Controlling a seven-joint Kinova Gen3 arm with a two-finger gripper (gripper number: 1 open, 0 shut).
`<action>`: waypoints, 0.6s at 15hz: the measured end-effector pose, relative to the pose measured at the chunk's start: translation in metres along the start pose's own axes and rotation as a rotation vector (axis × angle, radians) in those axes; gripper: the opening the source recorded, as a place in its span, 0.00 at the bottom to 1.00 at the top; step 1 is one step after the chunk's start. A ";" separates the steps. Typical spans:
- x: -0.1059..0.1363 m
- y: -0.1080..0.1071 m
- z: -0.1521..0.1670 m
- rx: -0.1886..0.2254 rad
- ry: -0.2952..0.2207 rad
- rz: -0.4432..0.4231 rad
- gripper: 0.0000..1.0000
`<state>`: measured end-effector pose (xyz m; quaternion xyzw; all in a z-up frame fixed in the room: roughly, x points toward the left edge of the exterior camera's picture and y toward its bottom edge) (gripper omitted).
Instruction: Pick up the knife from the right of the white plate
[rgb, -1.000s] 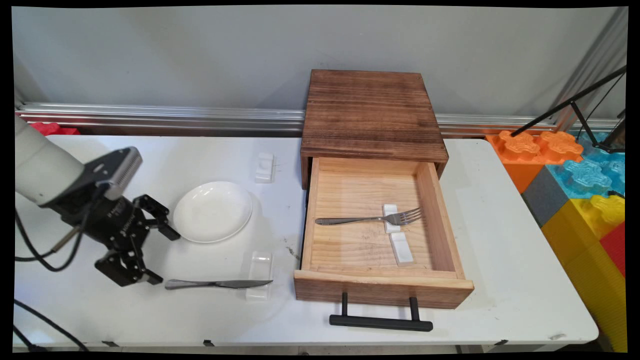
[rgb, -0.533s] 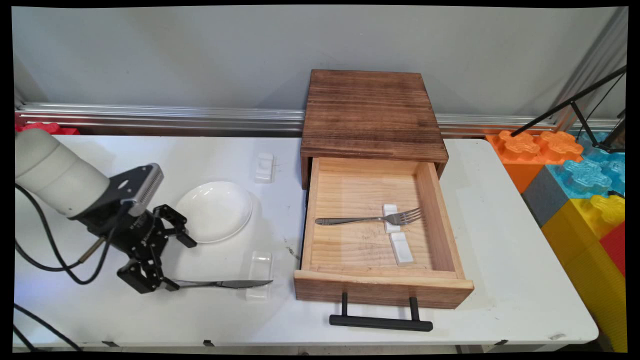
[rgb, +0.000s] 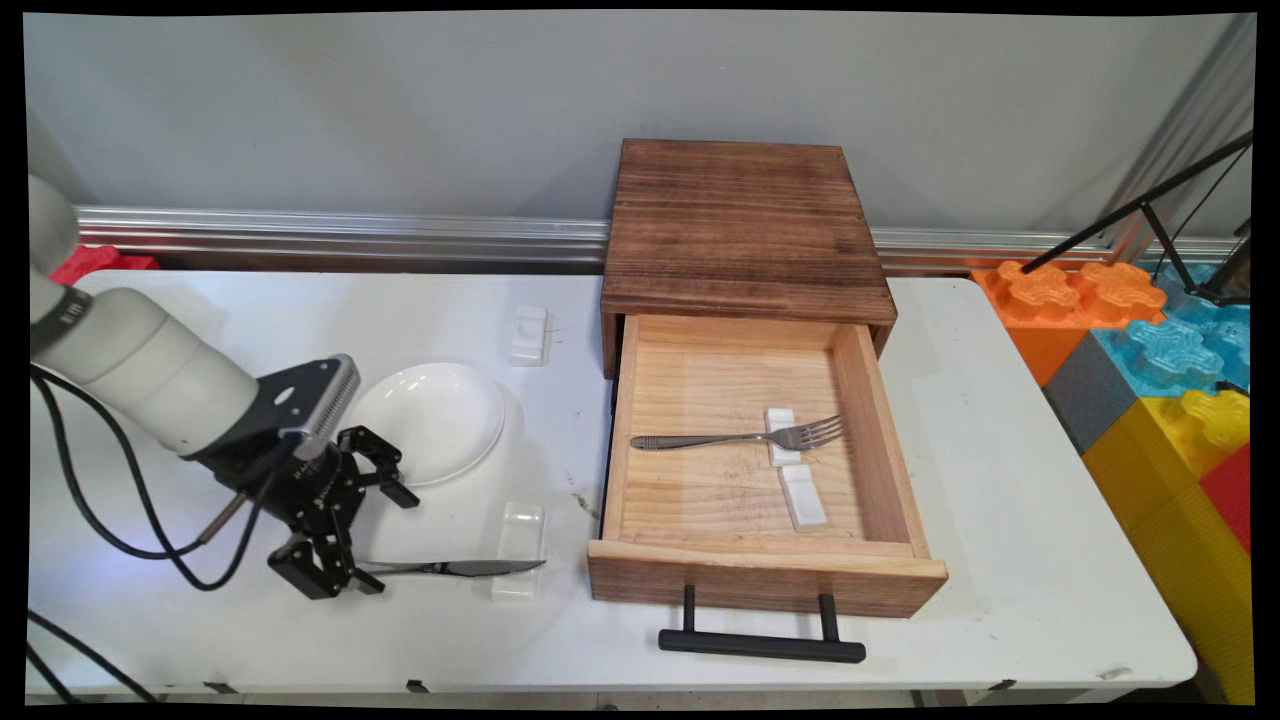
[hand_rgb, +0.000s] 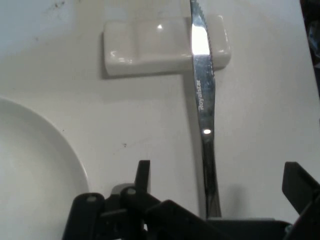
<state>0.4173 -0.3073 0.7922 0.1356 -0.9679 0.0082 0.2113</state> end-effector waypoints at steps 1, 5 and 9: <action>0.000 0.000 0.004 0.001 -0.002 0.002 1.00; 0.002 -0.002 0.014 0.004 -0.005 0.007 1.00; 0.003 -0.002 0.022 0.005 -0.008 0.008 1.00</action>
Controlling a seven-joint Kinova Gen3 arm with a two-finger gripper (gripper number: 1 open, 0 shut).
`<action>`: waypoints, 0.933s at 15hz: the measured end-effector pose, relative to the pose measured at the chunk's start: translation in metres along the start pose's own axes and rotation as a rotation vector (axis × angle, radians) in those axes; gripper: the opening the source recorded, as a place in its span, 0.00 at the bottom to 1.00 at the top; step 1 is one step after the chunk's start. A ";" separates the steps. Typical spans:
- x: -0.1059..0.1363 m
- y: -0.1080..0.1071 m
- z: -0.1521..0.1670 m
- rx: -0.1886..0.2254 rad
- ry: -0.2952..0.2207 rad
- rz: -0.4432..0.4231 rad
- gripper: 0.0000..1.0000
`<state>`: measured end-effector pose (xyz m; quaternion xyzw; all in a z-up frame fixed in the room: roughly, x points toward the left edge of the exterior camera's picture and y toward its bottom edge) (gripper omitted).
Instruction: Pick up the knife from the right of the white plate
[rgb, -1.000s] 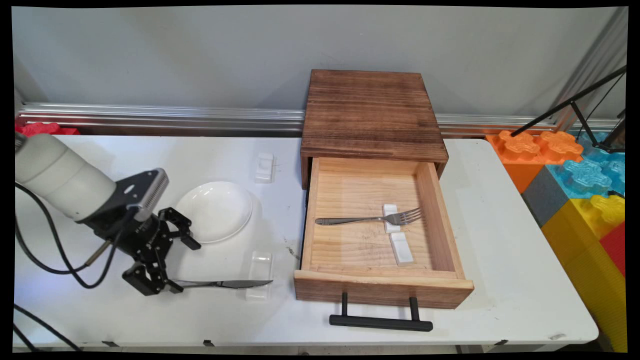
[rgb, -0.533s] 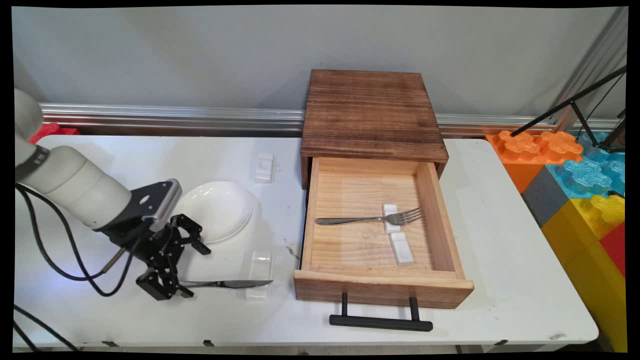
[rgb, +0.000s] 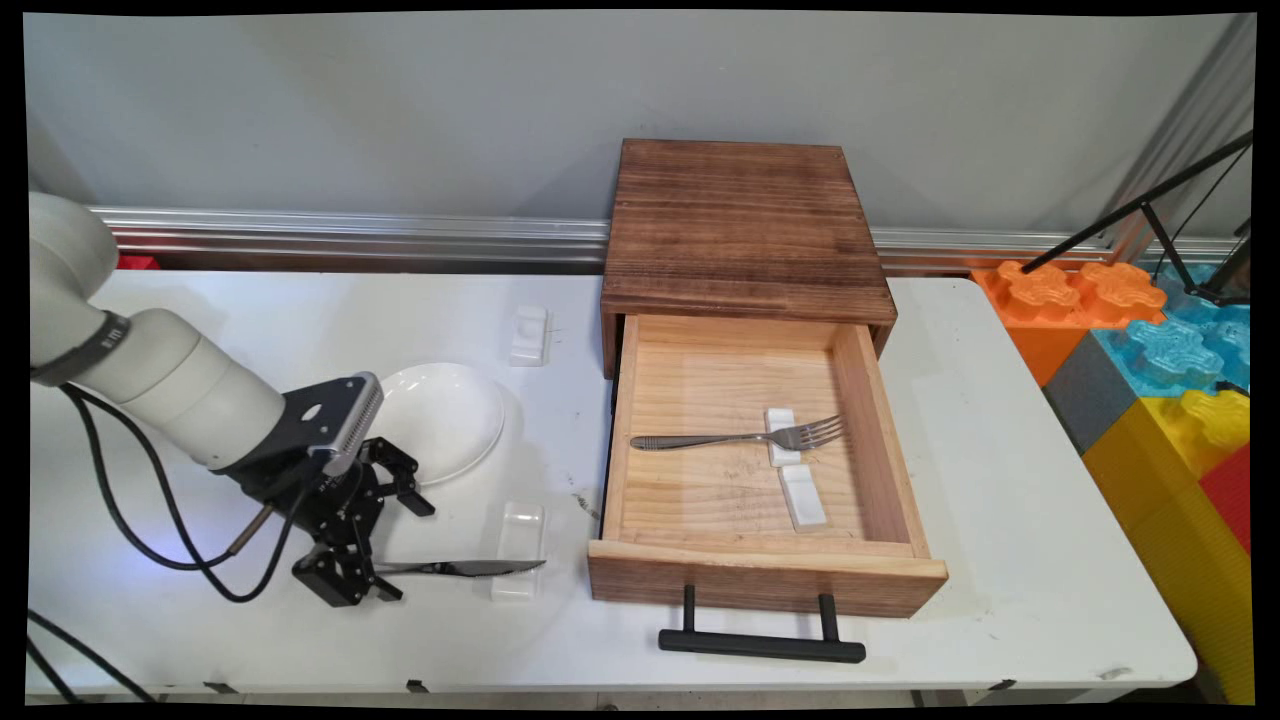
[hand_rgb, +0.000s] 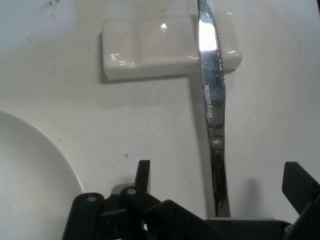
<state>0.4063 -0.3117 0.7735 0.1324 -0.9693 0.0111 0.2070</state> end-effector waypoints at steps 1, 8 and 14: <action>0.000 0.000 0.002 0.001 -0.001 0.000 1.00; 0.003 -0.001 0.013 0.003 -0.003 -0.007 1.00; 0.005 -0.002 0.019 0.008 -0.004 -0.012 1.00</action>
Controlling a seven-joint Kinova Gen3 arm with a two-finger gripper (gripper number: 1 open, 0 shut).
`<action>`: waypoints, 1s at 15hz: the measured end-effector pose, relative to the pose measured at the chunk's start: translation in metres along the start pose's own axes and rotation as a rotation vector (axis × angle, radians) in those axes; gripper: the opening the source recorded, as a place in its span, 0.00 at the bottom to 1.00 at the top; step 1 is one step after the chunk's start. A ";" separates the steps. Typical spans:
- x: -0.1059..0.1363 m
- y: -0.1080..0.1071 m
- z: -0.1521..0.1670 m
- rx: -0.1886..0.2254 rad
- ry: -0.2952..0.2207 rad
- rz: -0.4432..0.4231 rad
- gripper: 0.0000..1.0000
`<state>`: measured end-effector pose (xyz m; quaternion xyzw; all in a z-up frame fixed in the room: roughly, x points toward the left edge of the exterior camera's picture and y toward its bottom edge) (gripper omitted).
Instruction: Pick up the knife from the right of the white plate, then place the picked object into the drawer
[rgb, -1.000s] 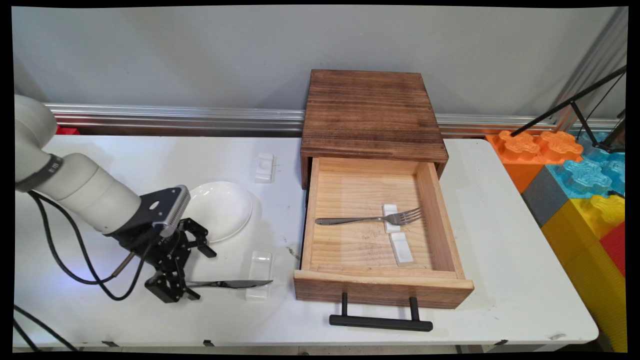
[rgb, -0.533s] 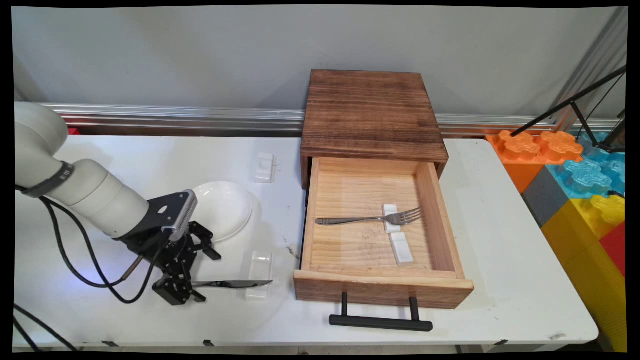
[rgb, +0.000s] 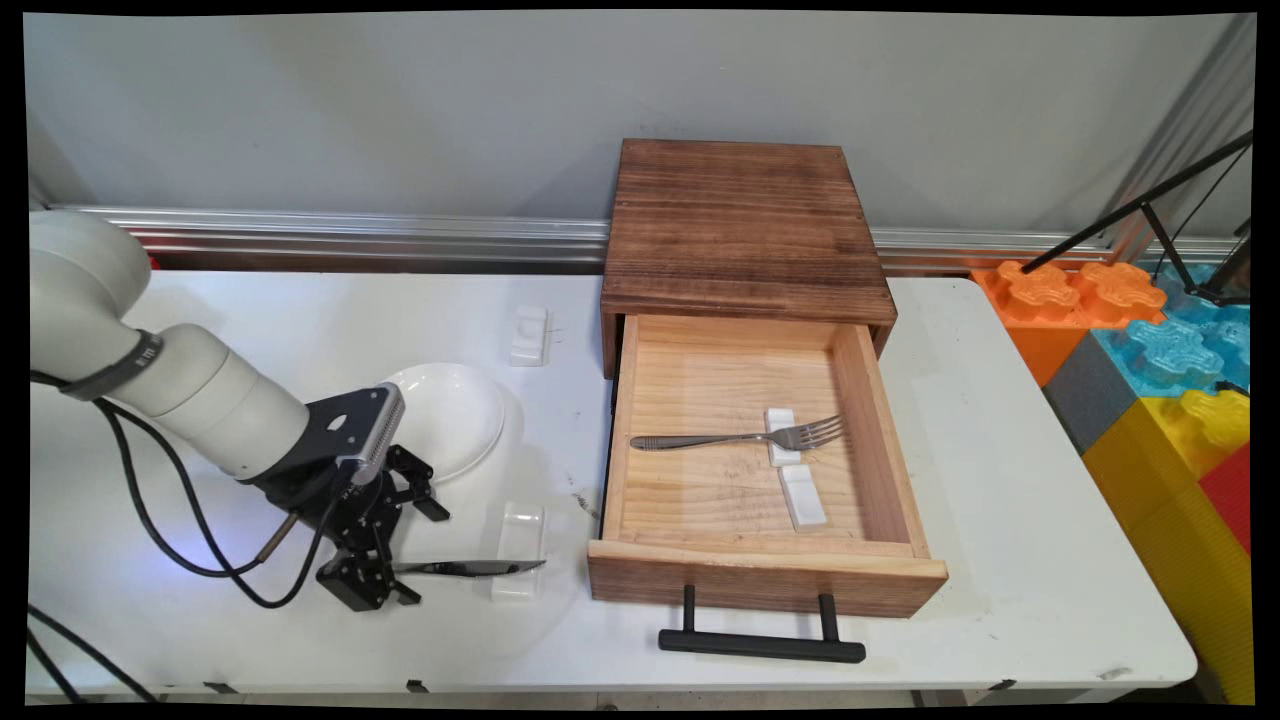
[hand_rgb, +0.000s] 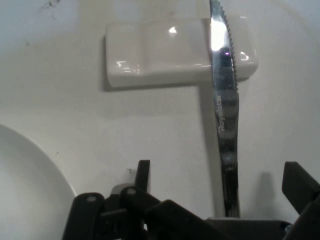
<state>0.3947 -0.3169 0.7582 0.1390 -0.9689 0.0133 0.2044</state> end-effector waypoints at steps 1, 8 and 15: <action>0.001 -0.001 0.001 0.002 0.000 -0.002 1.00; 0.001 -0.003 0.002 0.010 -0.008 -0.006 0.00; -0.003 0.000 -0.001 -0.006 -0.022 -0.015 0.00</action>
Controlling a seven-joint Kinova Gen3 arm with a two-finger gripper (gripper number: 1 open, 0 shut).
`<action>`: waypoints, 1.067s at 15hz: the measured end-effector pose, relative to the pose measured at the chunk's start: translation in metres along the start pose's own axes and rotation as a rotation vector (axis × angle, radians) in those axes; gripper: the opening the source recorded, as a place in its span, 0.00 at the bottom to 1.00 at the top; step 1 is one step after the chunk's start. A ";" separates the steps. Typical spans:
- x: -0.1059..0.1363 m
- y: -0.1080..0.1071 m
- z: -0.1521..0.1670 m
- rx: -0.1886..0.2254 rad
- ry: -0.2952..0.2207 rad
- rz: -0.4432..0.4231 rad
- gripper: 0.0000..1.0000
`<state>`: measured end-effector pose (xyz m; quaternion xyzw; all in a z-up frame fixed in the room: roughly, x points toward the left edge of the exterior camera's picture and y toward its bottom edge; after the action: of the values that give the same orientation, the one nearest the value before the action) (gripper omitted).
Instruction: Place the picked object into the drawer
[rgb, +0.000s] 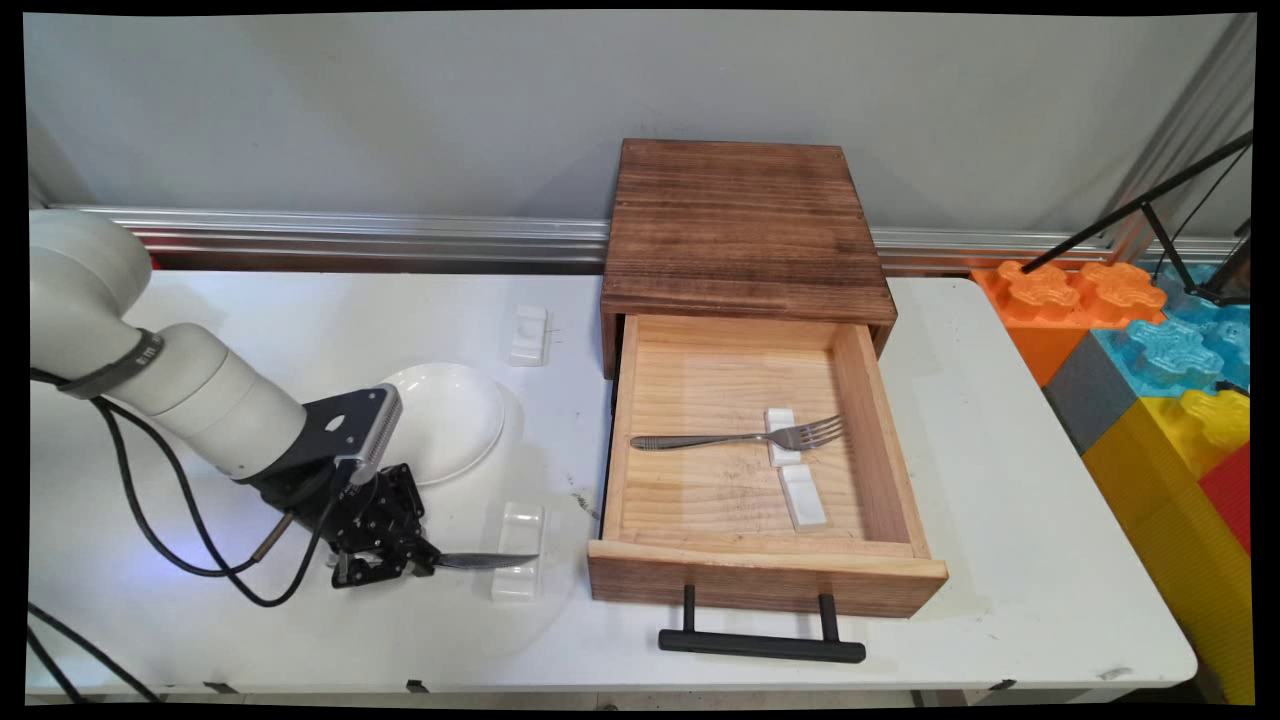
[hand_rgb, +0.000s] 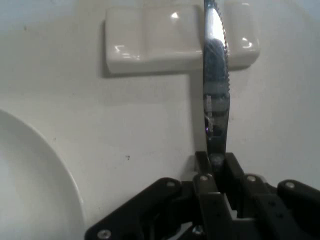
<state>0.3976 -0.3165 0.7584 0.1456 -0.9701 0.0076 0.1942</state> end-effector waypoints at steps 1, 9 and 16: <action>0.000 0.000 -0.001 -0.001 0.000 0.000 0.00; 0.004 -0.001 -0.010 -0.006 0.012 -0.007 0.00; 0.019 -0.007 -0.038 -0.005 0.034 -0.021 0.00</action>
<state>0.3975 -0.3261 0.8007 0.1550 -0.9651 0.0057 0.2111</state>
